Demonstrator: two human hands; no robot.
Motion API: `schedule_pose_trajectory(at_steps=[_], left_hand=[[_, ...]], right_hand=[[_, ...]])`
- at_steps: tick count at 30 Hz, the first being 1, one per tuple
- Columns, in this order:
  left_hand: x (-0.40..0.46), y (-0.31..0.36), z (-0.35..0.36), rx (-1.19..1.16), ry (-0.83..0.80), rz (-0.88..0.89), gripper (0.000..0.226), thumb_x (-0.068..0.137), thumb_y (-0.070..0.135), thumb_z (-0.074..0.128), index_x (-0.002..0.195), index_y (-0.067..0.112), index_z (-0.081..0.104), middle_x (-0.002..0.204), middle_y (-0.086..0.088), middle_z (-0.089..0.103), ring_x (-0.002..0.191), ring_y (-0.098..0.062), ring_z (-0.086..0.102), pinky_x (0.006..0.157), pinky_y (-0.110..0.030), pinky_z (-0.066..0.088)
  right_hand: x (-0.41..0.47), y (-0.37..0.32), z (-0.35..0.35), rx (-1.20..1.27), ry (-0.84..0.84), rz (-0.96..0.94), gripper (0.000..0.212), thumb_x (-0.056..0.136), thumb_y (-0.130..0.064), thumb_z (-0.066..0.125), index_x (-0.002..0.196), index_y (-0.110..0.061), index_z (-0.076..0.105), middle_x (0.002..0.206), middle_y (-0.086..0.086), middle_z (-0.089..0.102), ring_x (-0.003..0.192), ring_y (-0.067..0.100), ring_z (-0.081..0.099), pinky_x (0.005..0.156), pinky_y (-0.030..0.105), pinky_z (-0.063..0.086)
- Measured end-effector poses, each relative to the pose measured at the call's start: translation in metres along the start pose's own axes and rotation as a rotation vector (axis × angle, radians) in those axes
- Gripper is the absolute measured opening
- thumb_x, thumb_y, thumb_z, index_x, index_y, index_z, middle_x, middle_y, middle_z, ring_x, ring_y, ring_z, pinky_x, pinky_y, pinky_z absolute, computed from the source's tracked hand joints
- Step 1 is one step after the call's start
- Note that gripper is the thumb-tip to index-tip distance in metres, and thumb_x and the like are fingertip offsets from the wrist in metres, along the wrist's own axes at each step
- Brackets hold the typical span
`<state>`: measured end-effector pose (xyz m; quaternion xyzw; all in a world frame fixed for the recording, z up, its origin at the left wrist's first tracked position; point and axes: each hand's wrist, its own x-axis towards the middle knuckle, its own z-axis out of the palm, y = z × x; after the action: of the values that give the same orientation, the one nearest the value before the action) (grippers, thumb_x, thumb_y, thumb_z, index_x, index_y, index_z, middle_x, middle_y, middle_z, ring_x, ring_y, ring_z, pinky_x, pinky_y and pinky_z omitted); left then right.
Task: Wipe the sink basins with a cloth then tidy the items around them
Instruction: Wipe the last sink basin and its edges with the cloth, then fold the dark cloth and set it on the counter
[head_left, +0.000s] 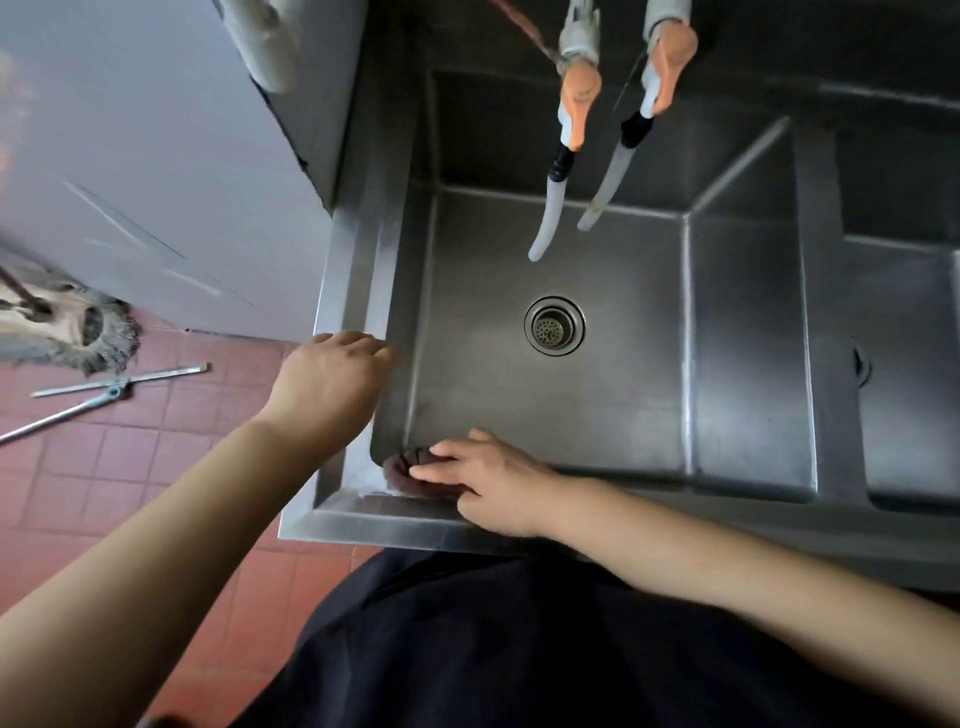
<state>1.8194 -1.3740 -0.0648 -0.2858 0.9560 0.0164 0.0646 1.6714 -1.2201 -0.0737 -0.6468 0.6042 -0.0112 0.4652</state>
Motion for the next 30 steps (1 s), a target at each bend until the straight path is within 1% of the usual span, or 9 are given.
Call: schedule_pose_trajectory(at_steps=[3,6,9,11,13,15,19,26,30], left_hand=[[-0.013,-0.007,-0.002,-0.007,0.04,-0.013,0.033,0.061,-0.003,0.073,0.089,0.014,0.072,0.083,-0.002,0.072,0.077,-0.028,0.067,0.059,-0.032,0.053],[-0.022,-0.005,-0.007,-0.016,0.07,-0.01,0.04,0.055,-0.005,0.08,0.09,0.014,0.075,0.083,-0.001,0.073,0.074,-0.027,0.069,0.057,-0.032,0.054],[-0.023,0.002,-0.008,-0.01,0.041,-0.006,0.038,0.056,-0.005,0.079,0.088,0.014,0.074,0.081,-0.002,0.073,0.073,-0.028,0.068,0.057,-0.032,0.055],[-0.018,0.01,-0.013,0.001,0.001,-0.013,0.033,0.056,-0.004,0.075,0.084,0.014,0.072,0.08,-0.002,0.071,0.075,-0.028,0.067,0.057,-0.034,0.055],[-0.01,0.022,-0.021,0.016,0.001,0.006,0.033,0.051,-0.004,0.077,0.079,0.014,0.071,0.079,-0.003,0.071,0.071,-0.028,0.067,0.055,-0.033,0.055],[0.001,0.039,-0.032,0.016,0.03,0.054,0.041,0.042,-0.005,0.082,0.077,0.013,0.074,0.075,-0.005,0.072,0.064,-0.028,0.068,0.049,-0.031,0.054],[0.022,0.081,-0.049,0.002,0.051,0.17,0.04,0.043,-0.002,0.086,0.077,0.014,0.074,0.072,-0.004,0.072,0.058,-0.027,0.066,0.048,-0.03,0.052],[0.065,0.191,-0.074,0.021,0.105,0.356,0.033,0.041,0.0,0.084,0.068,0.014,0.07,0.062,-0.002,0.066,0.052,-0.026,0.063,0.043,-0.03,0.052],[0.082,0.288,-0.093,0.016,0.166,0.461,0.034,0.038,0.006,0.088,0.064,0.018,0.069,0.059,0.003,0.064,0.051,-0.021,0.064,0.042,-0.024,0.049]], right_hand=[[0.01,-0.016,0.006,-0.062,-0.012,-0.1,0.062,0.083,-0.001,0.042,0.135,-0.035,0.048,0.139,-0.01,0.039,0.105,0.018,0.034,0.103,0.028,0.032],[0.005,-0.013,0.008,-0.045,0.006,-0.071,0.062,0.084,0.0,0.04,0.134,-0.036,0.05,0.138,-0.012,0.04,0.105,0.017,0.033,0.102,0.022,0.029],[-0.007,-0.006,0.002,0.169,0.107,0.064,0.059,0.082,0.005,0.044,0.131,-0.026,0.056,0.14,-0.004,0.045,0.118,0.019,0.037,0.104,0.009,0.02],[-0.02,0.001,-0.01,0.395,0.22,0.184,0.058,0.08,0.01,0.043,0.126,-0.018,0.06,0.134,0.002,0.052,0.119,0.018,0.045,0.095,-0.002,0.021],[-0.039,0.012,-0.025,0.616,0.316,0.27,0.06,0.077,0.014,0.038,0.121,-0.017,0.064,0.111,0.005,0.062,0.09,0.022,0.059,0.081,0.015,0.045],[-0.066,0.024,-0.038,0.779,0.398,0.344,0.063,0.077,0.013,0.035,0.117,-0.024,0.066,0.084,0.009,0.061,0.062,0.024,0.055,0.057,0.029,0.045],[-0.126,0.053,-0.048,0.92,0.552,0.468,0.067,0.077,0.011,0.034,0.112,-0.038,0.064,0.077,0.011,0.063,0.056,0.018,0.052,0.049,0.022,0.04],[-0.246,0.115,-0.04,1.097,0.925,0.561,0.06,0.078,0.014,0.037,0.113,-0.026,0.065,0.07,0.006,0.061,0.049,0.013,0.052,0.043,0.018,0.037],[-0.334,0.16,-0.025,1.167,1.11,0.594,0.056,0.079,0.012,0.038,0.112,-0.022,0.067,0.079,0.003,0.065,0.056,0.014,0.055,0.047,0.02,0.042]])
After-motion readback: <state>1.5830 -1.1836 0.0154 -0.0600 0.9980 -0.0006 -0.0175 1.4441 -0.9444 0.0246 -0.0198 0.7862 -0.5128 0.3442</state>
